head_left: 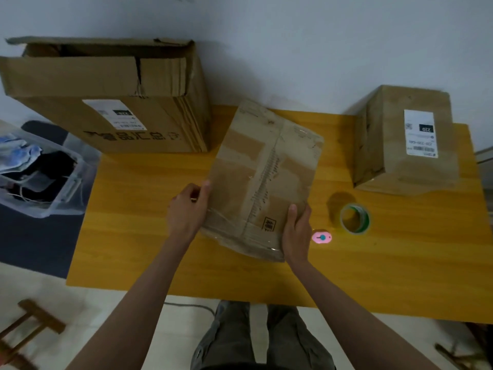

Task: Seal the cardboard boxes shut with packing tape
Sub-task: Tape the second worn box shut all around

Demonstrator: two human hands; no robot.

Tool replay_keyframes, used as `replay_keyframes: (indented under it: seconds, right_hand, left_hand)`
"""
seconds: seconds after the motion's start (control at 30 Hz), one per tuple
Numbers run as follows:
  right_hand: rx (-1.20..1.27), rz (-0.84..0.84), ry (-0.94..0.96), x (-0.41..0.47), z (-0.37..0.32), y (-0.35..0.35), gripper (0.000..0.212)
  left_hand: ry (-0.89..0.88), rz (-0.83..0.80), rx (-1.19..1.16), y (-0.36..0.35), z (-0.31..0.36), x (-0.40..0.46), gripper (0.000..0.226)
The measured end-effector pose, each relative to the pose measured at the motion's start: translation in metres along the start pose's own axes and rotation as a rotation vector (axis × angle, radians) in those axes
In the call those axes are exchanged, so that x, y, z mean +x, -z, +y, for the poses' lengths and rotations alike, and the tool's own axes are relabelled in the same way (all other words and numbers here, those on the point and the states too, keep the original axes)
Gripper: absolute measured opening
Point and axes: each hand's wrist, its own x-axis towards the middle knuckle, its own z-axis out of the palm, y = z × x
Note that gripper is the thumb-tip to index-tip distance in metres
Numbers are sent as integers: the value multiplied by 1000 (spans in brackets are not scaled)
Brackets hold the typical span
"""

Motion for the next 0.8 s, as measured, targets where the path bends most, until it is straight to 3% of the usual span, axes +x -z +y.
replay_keyframes:
  seconds: [0.13, 0.27, 0.33, 0.47, 0.6, 0.7, 0.8]
  right_hand:
    - [-86, 18, 68, 13, -8, 19, 62]
    - [-160, 30, 193, 44, -22, 35, 59]
    - [-223, 87, 278, 68, -34, 42, 56]
    - [-424, 222, 450, 125, -73, 33, 55]
    - [-594, 218, 618, 171, -124, -5, 54]
    - [-729, 144, 646, 198, -129, -24, 54]
    - [-748, 157, 538, 211, -106, -11, 54]
  left_hand:
    - [94, -108, 220, 0, 20, 14, 65]
    - [207, -186, 40, -11, 30, 34, 72]
    - [113, -108, -10, -18, 44, 47, 70]
    - [-255, 95, 199, -42, 97, 89, 65]
    - [-513, 66, 335, -81, 148, 128, 66]
    - [-524, 0, 446, -98, 145, 151, 67]
    - [-396, 24, 436, -88, 126, 162, 66]
